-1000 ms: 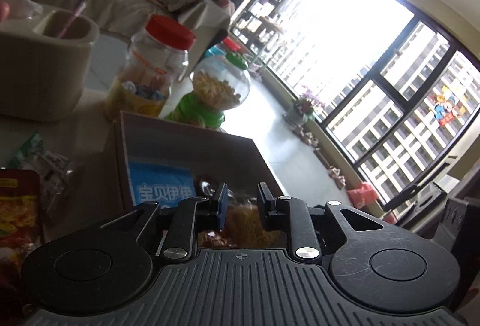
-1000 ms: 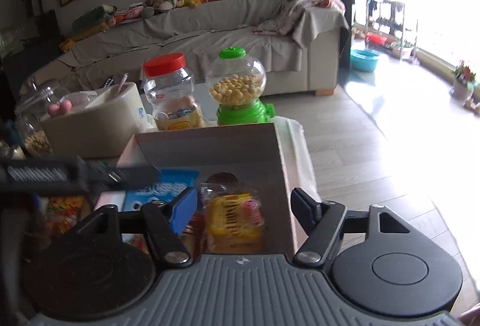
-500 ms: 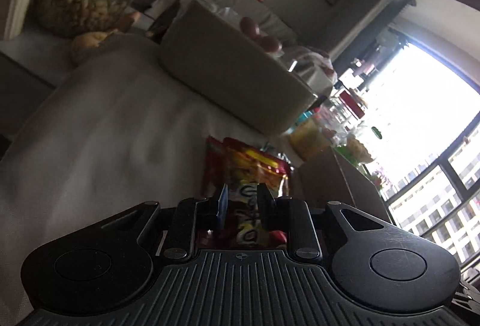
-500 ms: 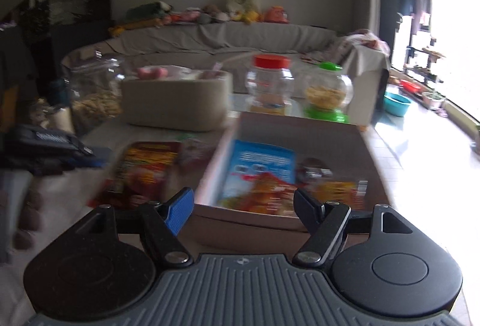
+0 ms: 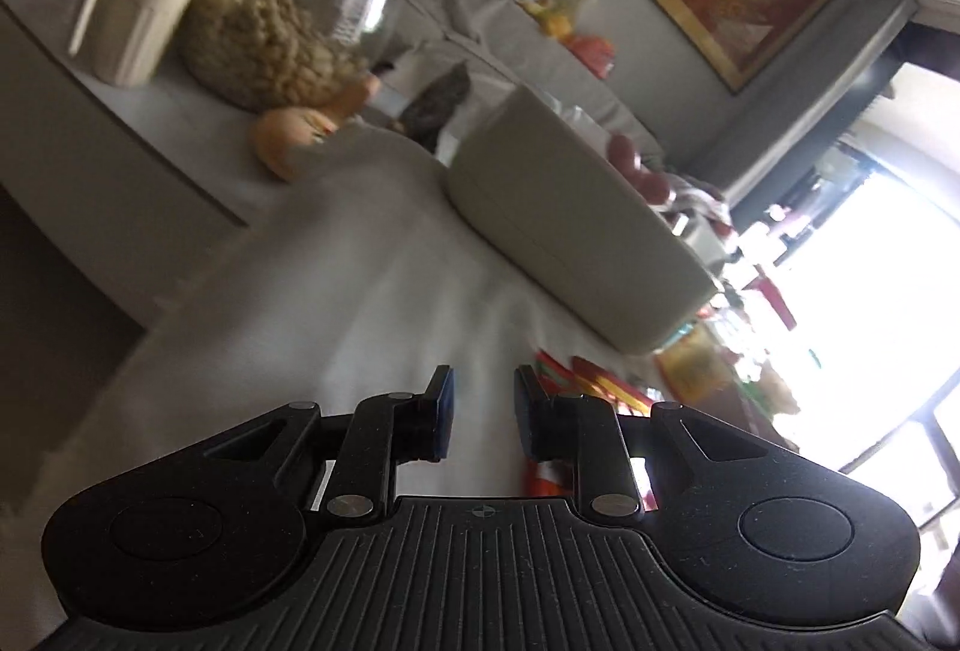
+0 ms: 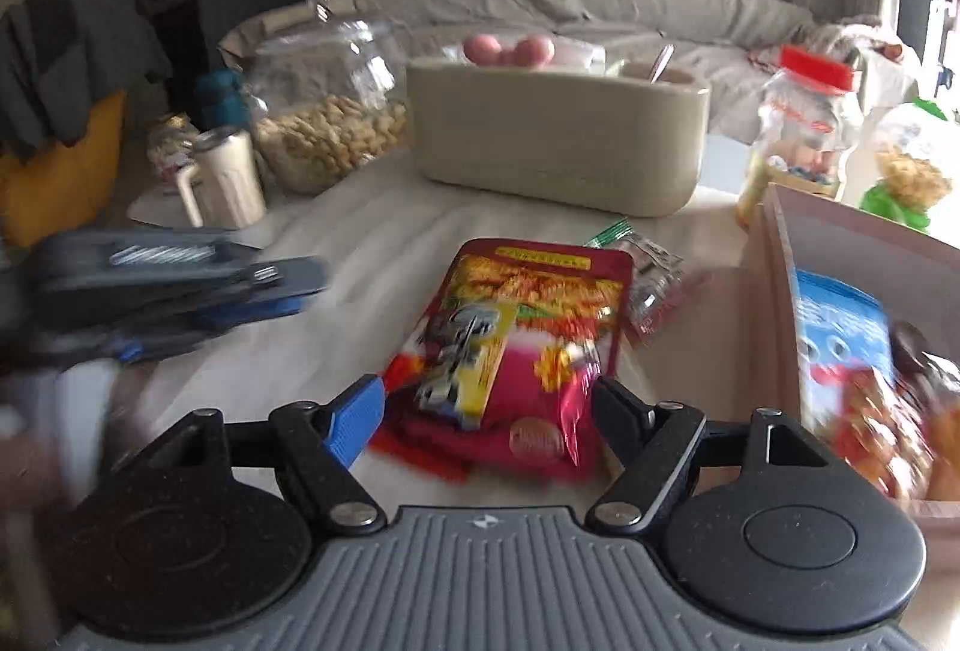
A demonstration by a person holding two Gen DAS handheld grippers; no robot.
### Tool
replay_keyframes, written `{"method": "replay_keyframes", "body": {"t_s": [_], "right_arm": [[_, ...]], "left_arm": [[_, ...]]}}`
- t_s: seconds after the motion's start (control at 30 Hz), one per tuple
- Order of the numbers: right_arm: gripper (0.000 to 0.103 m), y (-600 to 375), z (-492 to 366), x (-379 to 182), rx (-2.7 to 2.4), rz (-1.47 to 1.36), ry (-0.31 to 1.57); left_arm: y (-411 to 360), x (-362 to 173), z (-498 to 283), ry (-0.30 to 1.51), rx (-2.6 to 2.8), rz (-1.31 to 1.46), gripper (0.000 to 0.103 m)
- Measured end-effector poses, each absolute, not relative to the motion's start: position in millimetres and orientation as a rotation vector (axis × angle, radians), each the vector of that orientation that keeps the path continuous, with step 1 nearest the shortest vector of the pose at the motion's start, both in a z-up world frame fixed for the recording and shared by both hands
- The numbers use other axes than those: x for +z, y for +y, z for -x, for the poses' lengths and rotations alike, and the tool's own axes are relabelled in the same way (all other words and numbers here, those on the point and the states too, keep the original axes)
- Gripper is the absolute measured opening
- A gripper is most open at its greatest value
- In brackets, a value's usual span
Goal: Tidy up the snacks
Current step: 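Grasp the large red spicy snack bag with the right tool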
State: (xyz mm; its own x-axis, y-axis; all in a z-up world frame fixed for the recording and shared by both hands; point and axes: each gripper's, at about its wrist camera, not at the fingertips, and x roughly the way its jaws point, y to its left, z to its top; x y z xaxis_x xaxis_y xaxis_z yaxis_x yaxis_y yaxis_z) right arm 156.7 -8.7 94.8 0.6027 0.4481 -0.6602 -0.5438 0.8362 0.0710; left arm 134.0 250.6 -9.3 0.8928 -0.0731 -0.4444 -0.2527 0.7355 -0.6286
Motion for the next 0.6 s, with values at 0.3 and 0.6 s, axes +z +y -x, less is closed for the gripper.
{"method": "replay_keyframes", "body": {"t_s": [0.3, 0.6], "right_arm": [[0.075, 25, -179, 80, 0.578, 0.214, 0.739], [0.021, -14, -110, 87, 0.714, 0.304, 0.729]], "left_arm": [[254, -13, -135, 0.485, 0.074, 0.746, 0.025], [240, -14, -139, 0.524, 0.031, 0.693, 0.025]]}}
